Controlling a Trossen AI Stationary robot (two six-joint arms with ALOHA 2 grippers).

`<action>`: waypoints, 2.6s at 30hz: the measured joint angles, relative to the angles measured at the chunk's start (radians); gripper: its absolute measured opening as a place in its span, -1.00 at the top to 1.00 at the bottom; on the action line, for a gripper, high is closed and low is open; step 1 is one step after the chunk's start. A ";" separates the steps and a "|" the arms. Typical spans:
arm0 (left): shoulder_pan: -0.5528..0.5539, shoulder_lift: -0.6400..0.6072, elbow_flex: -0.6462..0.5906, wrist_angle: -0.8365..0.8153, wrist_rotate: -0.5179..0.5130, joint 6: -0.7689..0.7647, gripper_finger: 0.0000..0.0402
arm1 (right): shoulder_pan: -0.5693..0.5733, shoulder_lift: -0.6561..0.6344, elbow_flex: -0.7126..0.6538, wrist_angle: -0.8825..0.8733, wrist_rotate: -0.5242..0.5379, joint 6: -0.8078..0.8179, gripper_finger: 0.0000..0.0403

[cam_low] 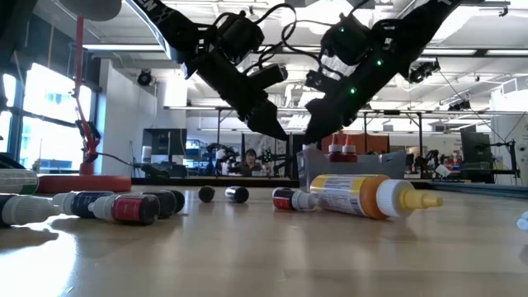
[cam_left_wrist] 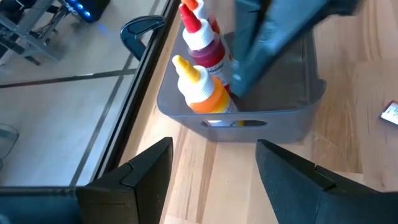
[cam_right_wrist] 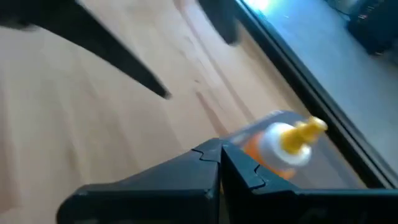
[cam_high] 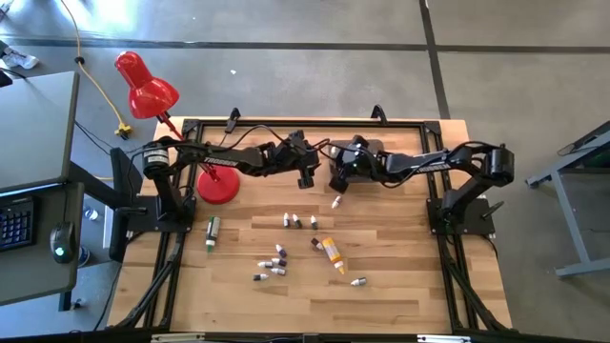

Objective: Pick & Place food coloring
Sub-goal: Adjust the large yellow food coloring bottle in the bin, then put the large green food coloring bottle into the bin

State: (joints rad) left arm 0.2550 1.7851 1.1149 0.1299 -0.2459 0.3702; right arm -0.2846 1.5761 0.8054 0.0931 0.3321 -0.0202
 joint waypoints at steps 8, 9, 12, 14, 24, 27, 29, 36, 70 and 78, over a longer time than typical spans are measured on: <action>0.000 0.000 0.000 -0.002 0.000 -0.040 -0.12 | -0.055 0.007 -0.001 0.010 -0.001 -0.005 1.00; 0.000 0.000 0.000 -0.002 -0.001 -0.043 -0.12 | -0.066 0.011 -0.001 0.011 -0.008 -0.006 1.00; 0.000 0.000 0.000 -0.002 -0.002 -0.046 -0.12 | -0.097 0.034 -0.001 0.036 -0.035 -0.010 1.00; 0.000 0.000 0.000 -0.002 -0.001 -0.055 -0.12 | -0.110 0.047 0.000 0.060 -0.052 -0.025 1.00; 0.000 0.000 0.000 -0.027 -0.002 -0.061 -0.12 | -0.107 0.055 -0.001 0.092 -0.058 -0.076 1.00; 0.000 0.000 0.000 -0.027 -0.002 -0.061 -0.12 | -0.108 0.055 -0.001 0.100 -0.031 -0.089 1.00; 0.000 0.000 0.000 -0.030 -0.003 -0.061 -0.12 | -0.106 0.055 -0.001 0.110 -0.027 -0.107 1.00; 0.000 -0.075 0.014 -0.204 -0.235 -0.038 -0.12 | -0.061 -0.032 -0.002 0.100 0.003 -0.119 1.00; -0.194 -0.689 -0.242 -1.493 0.495 -1.445 -0.12 | 0.192 -0.212 -0.002 0.169 0.173 -0.363 1.00; -0.373 -0.689 -0.506 -1.151 0.625 -1.684 -0.12 | 0.171 -0.212 -0.002 0.162 0.173 -0.356 1.00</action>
State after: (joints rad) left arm -0.1176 1.0966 0.6088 -1.0213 0.3795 -1.3143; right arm -0.1133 1.3640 0.8032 0.2550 0.5053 -0.3759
